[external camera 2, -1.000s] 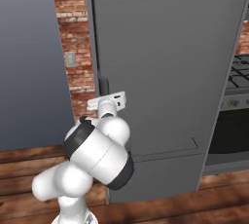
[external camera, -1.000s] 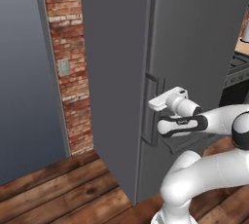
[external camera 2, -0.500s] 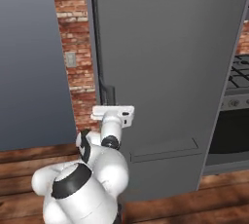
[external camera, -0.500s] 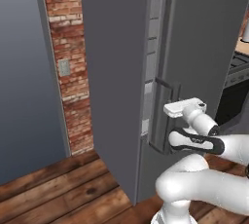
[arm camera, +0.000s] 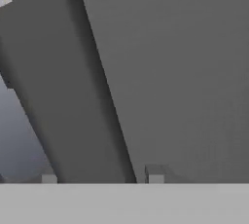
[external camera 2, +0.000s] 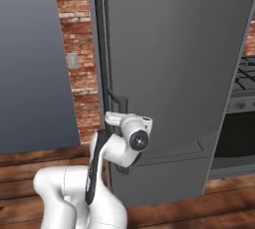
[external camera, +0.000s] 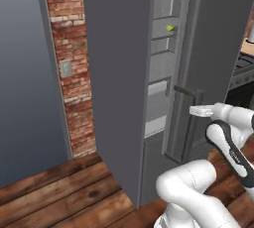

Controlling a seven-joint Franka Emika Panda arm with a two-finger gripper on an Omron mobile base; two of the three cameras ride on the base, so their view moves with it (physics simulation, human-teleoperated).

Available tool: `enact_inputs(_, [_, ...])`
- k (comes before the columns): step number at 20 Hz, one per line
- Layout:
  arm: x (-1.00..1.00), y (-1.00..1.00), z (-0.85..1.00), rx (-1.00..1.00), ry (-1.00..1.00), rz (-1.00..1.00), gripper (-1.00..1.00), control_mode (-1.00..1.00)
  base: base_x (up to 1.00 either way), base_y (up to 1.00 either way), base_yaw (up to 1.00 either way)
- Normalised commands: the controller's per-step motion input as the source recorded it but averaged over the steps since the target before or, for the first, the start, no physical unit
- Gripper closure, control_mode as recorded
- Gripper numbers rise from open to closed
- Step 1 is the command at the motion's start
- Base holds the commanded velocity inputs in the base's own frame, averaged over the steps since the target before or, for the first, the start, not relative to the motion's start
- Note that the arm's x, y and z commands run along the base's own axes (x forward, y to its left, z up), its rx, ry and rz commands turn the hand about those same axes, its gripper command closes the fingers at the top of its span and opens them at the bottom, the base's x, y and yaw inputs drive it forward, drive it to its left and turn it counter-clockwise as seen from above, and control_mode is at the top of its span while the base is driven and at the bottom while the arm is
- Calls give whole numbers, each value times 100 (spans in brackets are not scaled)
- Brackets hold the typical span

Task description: There is a bowl on the dining counter. Grab a lemon wedge from the fridge and place it in the bowl. Then get the liquor bottle and glass cup from the cabinet and place them next to the bowl.

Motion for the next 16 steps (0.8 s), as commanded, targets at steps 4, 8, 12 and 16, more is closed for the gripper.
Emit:
enact_inputs(4, [-56,-89,17,23,0,0,100,-100,0,0,0])
enact_inputs(8, [-38,-60,0,15,0,-1,-100,-100,0,0,0])
enact_inputs(12, [1,2,-6,0,8,-2,-100,-100,0,0,0])
enact_inputs(16, [-84,19,-5,-33,-44,0,-100,-100,0,0,0])
